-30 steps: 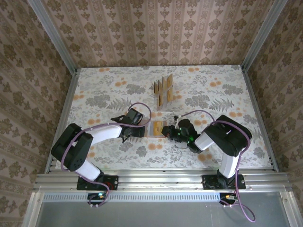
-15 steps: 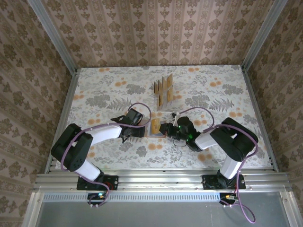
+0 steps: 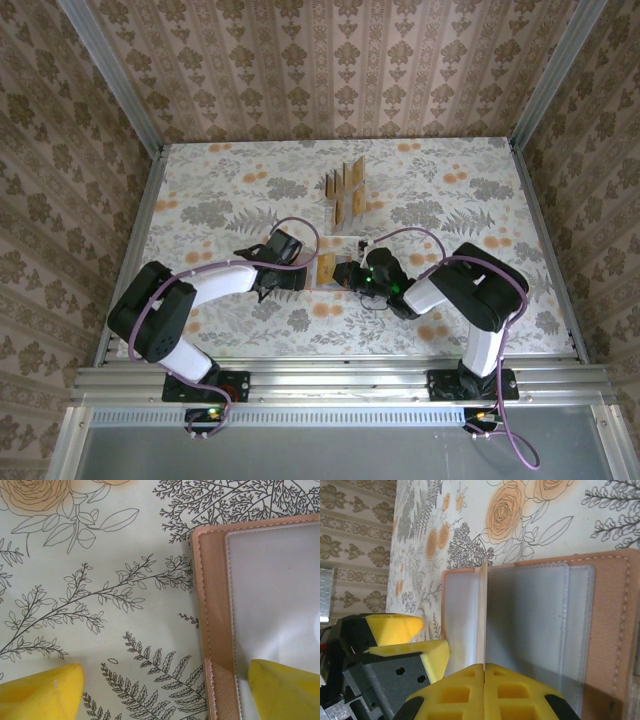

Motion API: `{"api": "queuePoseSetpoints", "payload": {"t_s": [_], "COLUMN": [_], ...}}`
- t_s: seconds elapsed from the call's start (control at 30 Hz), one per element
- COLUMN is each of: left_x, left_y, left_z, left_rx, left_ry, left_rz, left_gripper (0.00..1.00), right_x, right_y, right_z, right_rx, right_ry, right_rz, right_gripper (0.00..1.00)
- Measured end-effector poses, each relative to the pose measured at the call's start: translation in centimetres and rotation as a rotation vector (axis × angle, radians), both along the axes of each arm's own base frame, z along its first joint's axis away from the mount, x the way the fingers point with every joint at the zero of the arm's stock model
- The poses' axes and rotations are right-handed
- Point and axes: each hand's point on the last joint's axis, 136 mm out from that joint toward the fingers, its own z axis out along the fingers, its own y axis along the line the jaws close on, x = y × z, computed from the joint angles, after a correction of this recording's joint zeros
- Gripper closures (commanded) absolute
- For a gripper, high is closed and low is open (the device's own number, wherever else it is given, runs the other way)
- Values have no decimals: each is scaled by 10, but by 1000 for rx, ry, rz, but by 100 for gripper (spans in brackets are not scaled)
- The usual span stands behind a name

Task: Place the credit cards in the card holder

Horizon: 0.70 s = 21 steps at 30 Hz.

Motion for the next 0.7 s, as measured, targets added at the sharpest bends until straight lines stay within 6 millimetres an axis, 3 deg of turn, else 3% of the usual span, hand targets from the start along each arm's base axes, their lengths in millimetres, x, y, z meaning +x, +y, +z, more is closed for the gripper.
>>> {"api": "queuePoseSetpoints", "payload": {"t_s": [0.7], "left_x": [0], "left_y": [0], "left_z": [0], "left_rx": [0], "left_ry": [0], "left_rz": [0], "left_gripper": [15], "right_x": [-3], "right_y": [8], "right_z": [-3], "right_rx": [23], "right_ry": [0], "right_rz": [8], "right_gripper": [100]}}
